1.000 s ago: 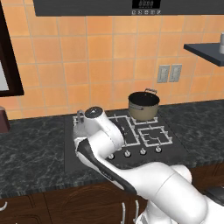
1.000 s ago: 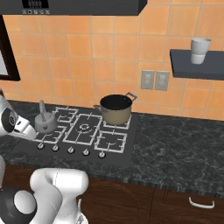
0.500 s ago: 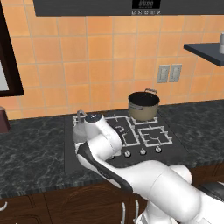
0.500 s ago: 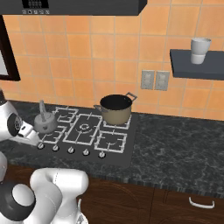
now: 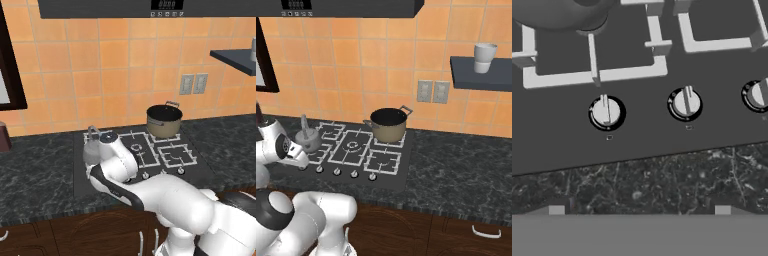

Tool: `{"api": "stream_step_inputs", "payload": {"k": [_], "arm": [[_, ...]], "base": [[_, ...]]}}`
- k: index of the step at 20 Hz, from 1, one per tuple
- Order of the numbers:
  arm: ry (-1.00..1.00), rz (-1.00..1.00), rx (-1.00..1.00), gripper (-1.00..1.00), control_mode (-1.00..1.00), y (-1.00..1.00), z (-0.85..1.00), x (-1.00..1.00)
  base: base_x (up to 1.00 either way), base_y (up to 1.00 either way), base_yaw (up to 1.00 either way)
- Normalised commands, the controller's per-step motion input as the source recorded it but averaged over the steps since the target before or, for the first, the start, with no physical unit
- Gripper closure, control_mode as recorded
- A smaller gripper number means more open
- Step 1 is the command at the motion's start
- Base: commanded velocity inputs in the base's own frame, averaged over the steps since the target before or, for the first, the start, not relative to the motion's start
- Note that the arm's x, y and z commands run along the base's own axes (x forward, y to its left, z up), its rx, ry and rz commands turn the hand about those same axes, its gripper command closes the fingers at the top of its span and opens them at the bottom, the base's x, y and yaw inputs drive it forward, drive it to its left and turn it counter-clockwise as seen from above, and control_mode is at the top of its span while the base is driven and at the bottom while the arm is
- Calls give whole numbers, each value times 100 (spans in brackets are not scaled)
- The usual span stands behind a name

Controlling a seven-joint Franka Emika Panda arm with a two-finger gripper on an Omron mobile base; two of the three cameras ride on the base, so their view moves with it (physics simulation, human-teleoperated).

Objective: Pick the kettle from the counter and place it on a stove burner. Then turn the burner on.

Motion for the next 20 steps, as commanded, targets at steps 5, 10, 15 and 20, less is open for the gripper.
{"api": "stream_step_inputs", "payload": {"k": [5, 10, 15, 20], "arm": [[7, 1, 0, -100, -100, 14, -20, 26], [10, 0, -1, -100, -100, 33, -12, 22], [6, 0, 0, -100, -100, 22, -1, 17], [0, 0, -1, -100, -100, 1, -17, 5]], "base": [[0, 0, 0], [0, 0, 0], [0, 0, 0], [0, 0, 0]]}}
